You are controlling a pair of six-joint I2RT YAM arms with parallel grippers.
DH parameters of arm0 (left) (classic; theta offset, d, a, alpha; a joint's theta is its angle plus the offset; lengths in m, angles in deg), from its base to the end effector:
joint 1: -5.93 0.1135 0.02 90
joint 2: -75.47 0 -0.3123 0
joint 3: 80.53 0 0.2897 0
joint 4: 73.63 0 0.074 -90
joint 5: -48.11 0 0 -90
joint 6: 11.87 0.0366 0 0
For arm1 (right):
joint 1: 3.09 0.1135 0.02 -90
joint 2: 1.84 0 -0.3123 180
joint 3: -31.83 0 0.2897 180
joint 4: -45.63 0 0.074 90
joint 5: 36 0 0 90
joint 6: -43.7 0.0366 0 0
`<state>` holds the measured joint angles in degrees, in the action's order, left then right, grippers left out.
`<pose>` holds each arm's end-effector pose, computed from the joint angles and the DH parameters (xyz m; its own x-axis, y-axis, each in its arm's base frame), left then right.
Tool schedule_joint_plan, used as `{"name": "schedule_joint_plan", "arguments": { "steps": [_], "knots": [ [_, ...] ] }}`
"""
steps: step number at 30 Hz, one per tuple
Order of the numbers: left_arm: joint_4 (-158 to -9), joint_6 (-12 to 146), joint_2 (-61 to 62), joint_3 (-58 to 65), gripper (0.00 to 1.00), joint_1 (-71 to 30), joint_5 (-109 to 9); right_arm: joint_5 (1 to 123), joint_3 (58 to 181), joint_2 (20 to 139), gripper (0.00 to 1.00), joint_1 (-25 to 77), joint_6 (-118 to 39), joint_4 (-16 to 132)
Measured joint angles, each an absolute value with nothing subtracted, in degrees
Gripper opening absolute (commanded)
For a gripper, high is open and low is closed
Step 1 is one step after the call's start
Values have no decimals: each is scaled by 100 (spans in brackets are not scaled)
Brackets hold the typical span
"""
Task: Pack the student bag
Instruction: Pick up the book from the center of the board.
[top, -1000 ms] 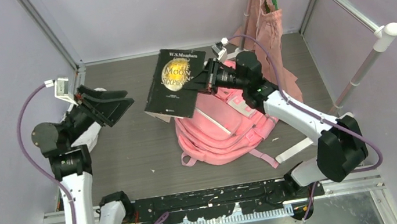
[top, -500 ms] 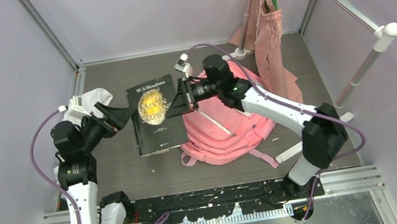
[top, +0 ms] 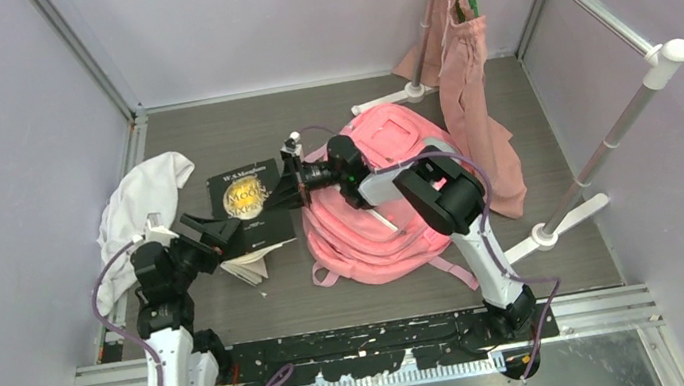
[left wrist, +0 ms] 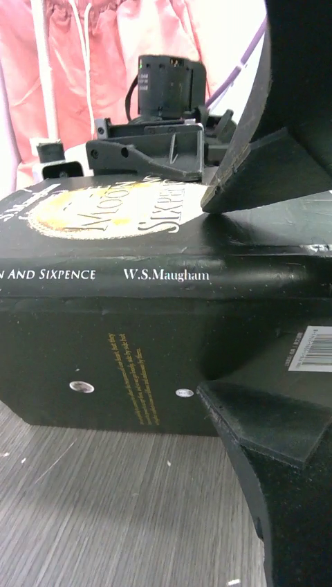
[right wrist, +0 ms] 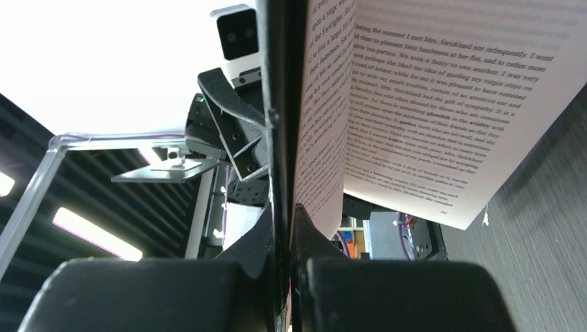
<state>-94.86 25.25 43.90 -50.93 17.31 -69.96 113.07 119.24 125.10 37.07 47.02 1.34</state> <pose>0.1418 0.0110 0.2252 -0.4323 -0.8047 -0.4069 -0.1571 0.5116 -0.8448 0.3799 0.3617 0.1864 -0.9868 -0.1613 -0.0133 -0.0063 -0.0442 0.9990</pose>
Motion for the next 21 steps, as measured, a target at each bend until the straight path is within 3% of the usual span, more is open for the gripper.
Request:
{"name": "schedule_joint_plan", "arguments": {
  "steps": [10, 16, 17, 19, 21],
  "knots": [
    [-8515, 2081, 4394, -5239, 57, 1731, -7254, 11685, 12416, 13078, 1, 3696, 5688, -1287],
    [-8509, 1920, 4322, -5231, 21, 1731, -7315, 11720, 12503, 13380, 1, 3755, 5941, -1525],
    [-8528, 1869, 4311, -5215, 14, 1731, -7333, 11727, 12503, 13419, 4, 3757, 5968, -1530],
    [-8609, 1819, 4307, -5104, 1, 1731, -7342, 11723, 12497, 13434, 22, 3762, 5924, -1503],
    [-8821, 1806, 4289, -4868, 0, 1731, -7346, 11668, 12466, 13401, 62, 3773, 5703, -1407]
  ]
}}
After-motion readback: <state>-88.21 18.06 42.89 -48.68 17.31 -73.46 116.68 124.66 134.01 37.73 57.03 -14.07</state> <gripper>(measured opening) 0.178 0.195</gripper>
